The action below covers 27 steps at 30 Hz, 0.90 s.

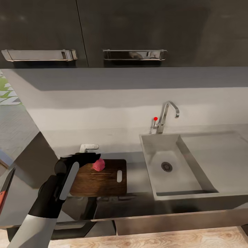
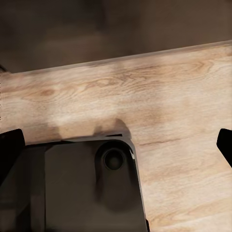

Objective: In the kitchen, take the Vidalia onion out of the sink, dice it on the chopping board with the paring knife, put the diced onion into the bowl on the countertop, then place both the paring knife and the chopping board into the sink.

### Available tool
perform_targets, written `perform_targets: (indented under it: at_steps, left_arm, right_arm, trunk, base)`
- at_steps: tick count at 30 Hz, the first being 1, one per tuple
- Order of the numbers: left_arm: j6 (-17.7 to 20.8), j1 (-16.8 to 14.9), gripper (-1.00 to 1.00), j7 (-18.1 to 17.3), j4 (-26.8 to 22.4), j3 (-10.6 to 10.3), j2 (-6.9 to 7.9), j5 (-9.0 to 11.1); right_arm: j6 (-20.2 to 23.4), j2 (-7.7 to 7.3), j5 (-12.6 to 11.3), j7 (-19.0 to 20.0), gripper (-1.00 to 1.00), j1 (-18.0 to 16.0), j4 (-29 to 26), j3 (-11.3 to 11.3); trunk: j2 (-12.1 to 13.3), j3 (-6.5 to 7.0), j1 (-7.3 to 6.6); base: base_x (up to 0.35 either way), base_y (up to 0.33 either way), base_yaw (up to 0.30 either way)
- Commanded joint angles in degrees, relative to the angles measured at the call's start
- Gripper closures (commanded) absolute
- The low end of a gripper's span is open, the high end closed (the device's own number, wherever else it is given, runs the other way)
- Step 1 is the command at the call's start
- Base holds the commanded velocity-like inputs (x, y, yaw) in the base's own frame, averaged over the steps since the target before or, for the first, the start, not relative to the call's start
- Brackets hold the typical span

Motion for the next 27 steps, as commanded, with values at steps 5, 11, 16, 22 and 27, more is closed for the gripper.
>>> perform_targets:
  at_steps: [5, 11, 16, 22, 27]
  left_arm:
    - [0.19, -0.04, -1.0, 0.59, 0.01, -0.14, 0.05, 0.6]
    - [0.19, -0.04, -1.0, 0.59, -0.04, -0.14, 0.08, 0.59]
    - [0.19, -0.04, -1.0, 0.59, -0.05, -0.17, 0.07, 0.57]
    - [0.19, -0.05, -1.0, 0.59, -0.11, -0.16, 0.05, 0.6]
    - [0.19, 0.02, -1.0, 0.59, -0.06, -0.22, 0.08, 0.6]
  right_arm:
    - [-0.05, -0.07, -0.24, -0.49, -1.0, 0.01, -0.15, 0.49]
    - [-0.05, -0.07, -0.24, -0.49, -1.0, 0.02, -0.15, 0.49]
    - [-0.05, -0.07, -0.24, -0.49, -1.0, 0.02, -0.15, 0.49]
    - [-0.05, -0.07, -0.24, -0.47, -1.0, 0.0, -0.15, 0.49]
    - [-0.05, -0.07, -0.24, -0.47, -1.0, 0.0, -0.15, 0.49]
  trunk:
    - [-0.08, -0.13, 0.04]
    - [-0.08, -0.14, 0.04]
    - [-0.08, -0.19, 0.04]
    - [-0.08, -0.48, 0.04]
    - [-0.08, -0.81, 0.04]
  base:
    - [0.051, 0.031, 0.0]
    - [0.005, 0.003, 0.0]
    - [0.0, 0.0, 0.0]
    - [0.0, 0.0, 0.0]
    - [0.0, 0.0, 0.0]
